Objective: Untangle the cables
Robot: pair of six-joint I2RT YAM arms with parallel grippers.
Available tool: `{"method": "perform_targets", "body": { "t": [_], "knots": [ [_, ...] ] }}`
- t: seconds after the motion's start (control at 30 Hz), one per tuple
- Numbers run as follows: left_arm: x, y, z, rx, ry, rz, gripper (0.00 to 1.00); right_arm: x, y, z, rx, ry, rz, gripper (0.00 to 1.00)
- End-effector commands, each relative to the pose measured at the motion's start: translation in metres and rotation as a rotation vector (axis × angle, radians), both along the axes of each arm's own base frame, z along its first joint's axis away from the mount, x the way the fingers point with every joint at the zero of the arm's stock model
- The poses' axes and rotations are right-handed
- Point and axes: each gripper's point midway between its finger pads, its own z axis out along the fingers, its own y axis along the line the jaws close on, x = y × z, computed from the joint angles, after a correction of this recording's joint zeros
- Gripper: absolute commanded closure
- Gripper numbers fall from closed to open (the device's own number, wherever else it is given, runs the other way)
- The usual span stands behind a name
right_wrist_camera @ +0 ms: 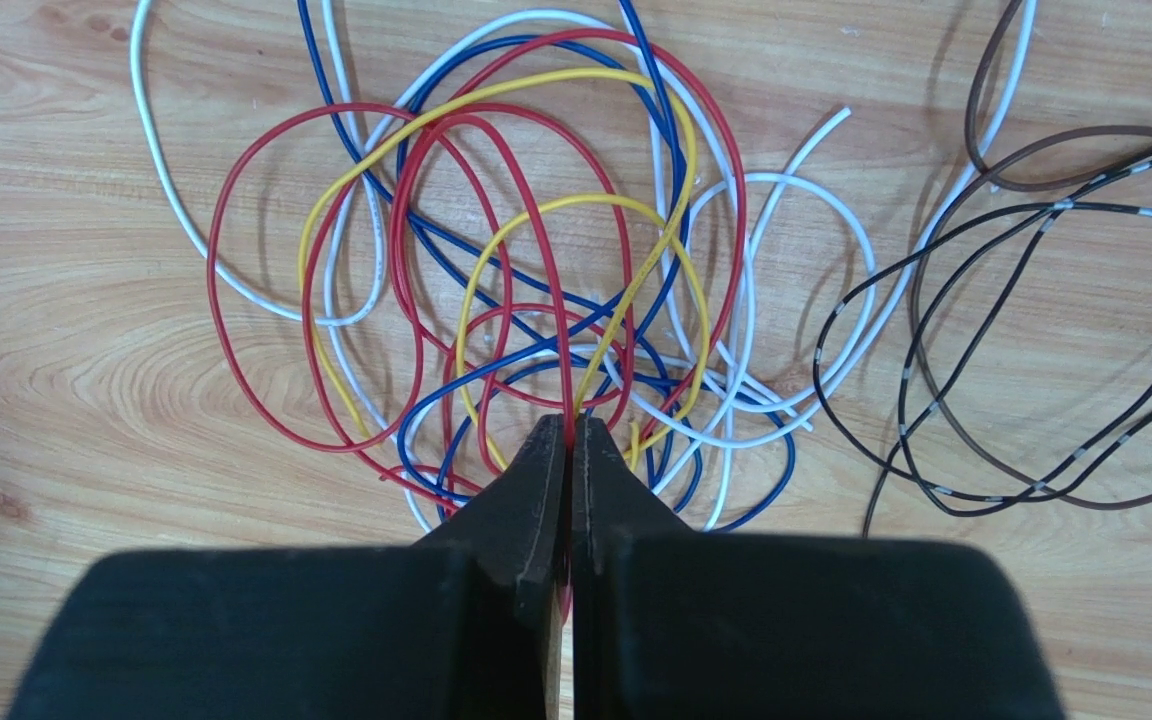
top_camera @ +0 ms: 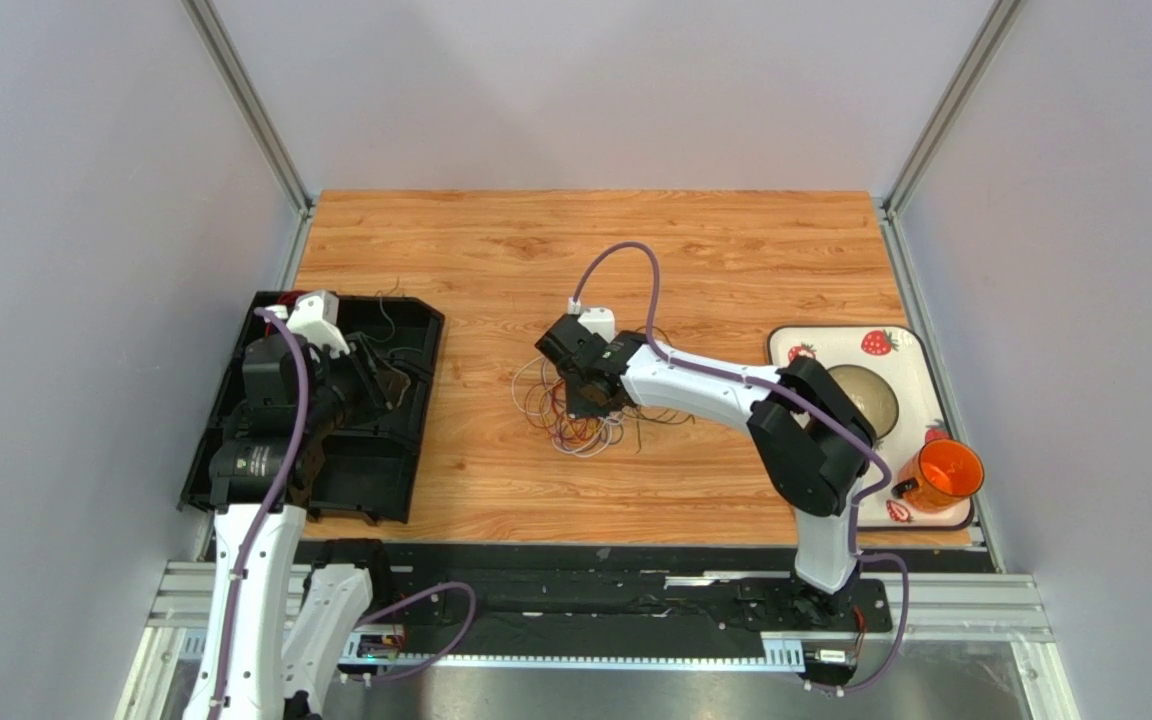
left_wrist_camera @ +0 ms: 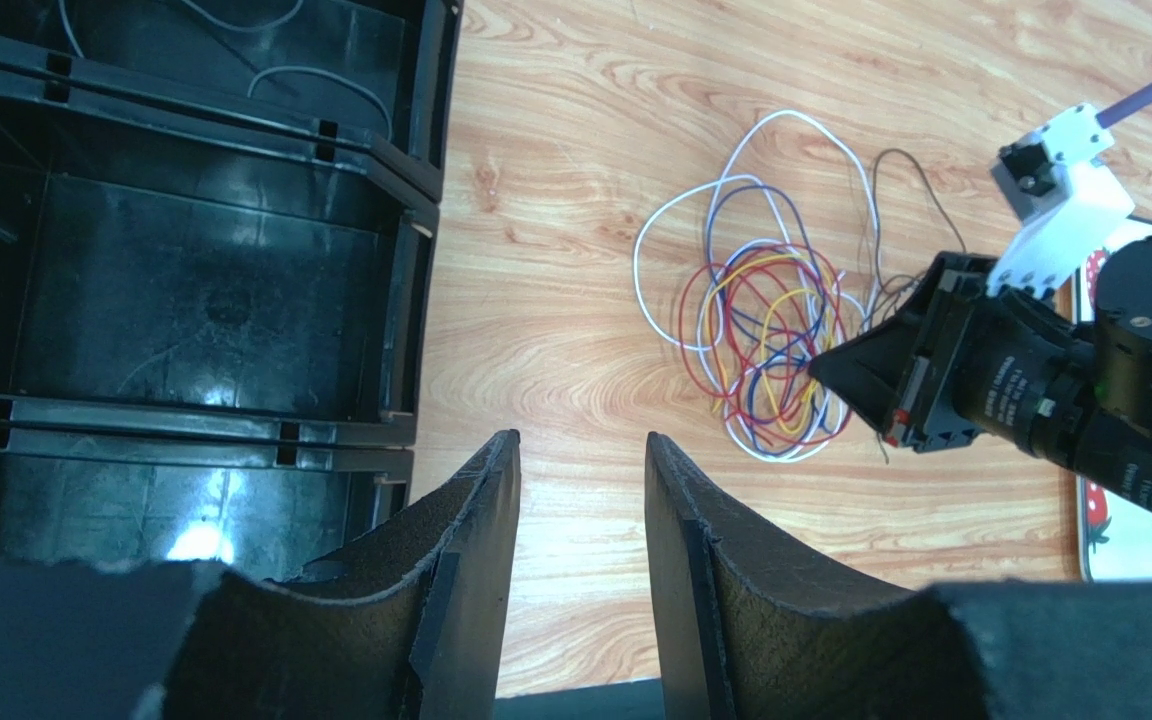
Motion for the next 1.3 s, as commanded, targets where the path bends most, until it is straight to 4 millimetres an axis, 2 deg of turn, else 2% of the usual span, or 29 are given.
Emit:
{"method": "perform_targets", "body": {
  "t": [0.0,0.07,0.1,0.2,0.23,0.27,0.33,0.37,0.4,0.43,0.47,0.5,0.53,0.6,0.63,0.7,0.73,0.77,0.8,0.83,0.93,1.0,1.1,1.17,1.2,1.27],
  "knots": [
    [0.005,-0.001,0.004,0.013,-0.02,-0.021,0.55,0.015,0.023,0.052,0.08,-0.085,0.048,1.0],
    [0.004,-0.002,0.003,0.011,-0.019,-0.02,0.55,0.015,0.036,0.095,0.16,-0.133,0.111,1.0],
    [0.005,-0.001,0.004,0.01,-0.02,-0.018,0.55,0.018,0.047,0.129,0.217,-0.18,0.136,1.0],
    [0.005,-0.001,0.004,0.01,-0.021,-0.018,0.56,0.016,0.057,0.214,0.351,-0.298,0.19,1.0],
    [0.005,-0.001,0.004,0.012,-0.022,-0.019,0.56,0.014,0.057,0.231,0.382,-0.322,0.204,1.0],
    [0.004,-0.001,0.003,0.013,-0.021,-0.016,0.56,0.01,0.053,0.26,0.432,-0.372,0.208,1.0],
    [0.004,-0.001,0.004,0.012,-0.024,-0.014,0.56,0.005,0.048,0.285,0.484,-0.42,0.215,1.0],
    [0.004,0.0,0.004,0.014,-0.025,-0.011,0.56,0.0,0.044,0.313,0.546,-0.476,0.233,1.0],
    [0.004,0.0,0.004,0.014,-0.025,-0.009,0.56,-0.006,0.042,0.325,0.58,-0.5,0.252,1.0],
    [0.004,0.0,0.005,0.014,-0.028,-0.009,0.56,-0.011,0.041,0.324,0.597,-0.499,0.272,1.0],
    [0.004,0.001,0.004,0.015,-0.027,-0.008,0.56,-0.017,0.032,0.346,0.641,-0.555,0.277,1.0],
    [0.004,0.0,0.004,0.013,-0.024,-0.007,0.56,-0.018,0.027,0.348,0.641,-0.574,0.271,1.0],
    [0.004,0.0,0.004,0.015,-0.025,-0.01,0.56,-0.014,0.02,0.329,0.599,-0.582,0.243,1.0],
    [0.004,0.0,0.005,0.015,-0.027,-0.01,0.56,-0.013,-0.004,0.327,0.569,-0.63,0.193,1.0],
    [0.004,0.001,0.004,0.015,-0.027,-0.006,0.56,-0.01,-0.01,0.318,0.552,-0.632,0.178,1.0],
    [0.005,0.0,0.004,0.012,-0.027,-0.01,0.56,-0.009,-0.018,0.326,0.55,-0.657,0.2,1.0],
    [0.005,-0.001,0.004,0.011,-0.029,-0.015,0.56,-0.013,-0.014,0.331,0.555,-0.659,0.247,1.0],
    [0.005,-0.003,0.006,0.006,-0.033,-0.024,0.56,-0.017,-0.013,0.357,0.586,-0.701,0.279,1.0],
    [0.005,-0.003,0.004,0.002,-0.029,-0.027,0.56,-0.022,-0.009,0.369,0.591,-0.729,0.346,1.0],
    [0.005,-0.003,0.005,0.002,-0.032,-0.027,0.56,-0.026,-0.009,0.392,0.625,-0.781,0.365,1.0],
    [0.005,-0.003,0.005,0.005,-0.031,-0.027,0.56,-0.037,-0.015,0.458,0.725,-0.954,0.411,1.0],
    [0.004,-0.003,0.005,0.005,-0.03,-0.024,0.56,-0.044,-0.021,0.491,0.776,-1.032,0.416,1.0],
    [0.003,-0.003,0.007,0.006,-0.04,-0.024,0.56,-0.046,-0.018,0.516,0.815,-1.086,0.434,1.0],
    [0.003,-0.003,0.009,0.006,-0.05,-0.024,0.56,-0.042,-0.013,0.512,0.817,-1.071,0.43,1.0],
    [0.002,-0.004,0.01,0.004,-0.055,-0.029,0.56,-0.037,-0.009,0.496,0.798,-1.041,0.42,1.0],
    [0.001,-0.005,0.013,0.001,-0.07,-0.04,0.56,-0.034,-0.01,0.479,0.796,-1.011,0.39,1.0]
  ]
}}
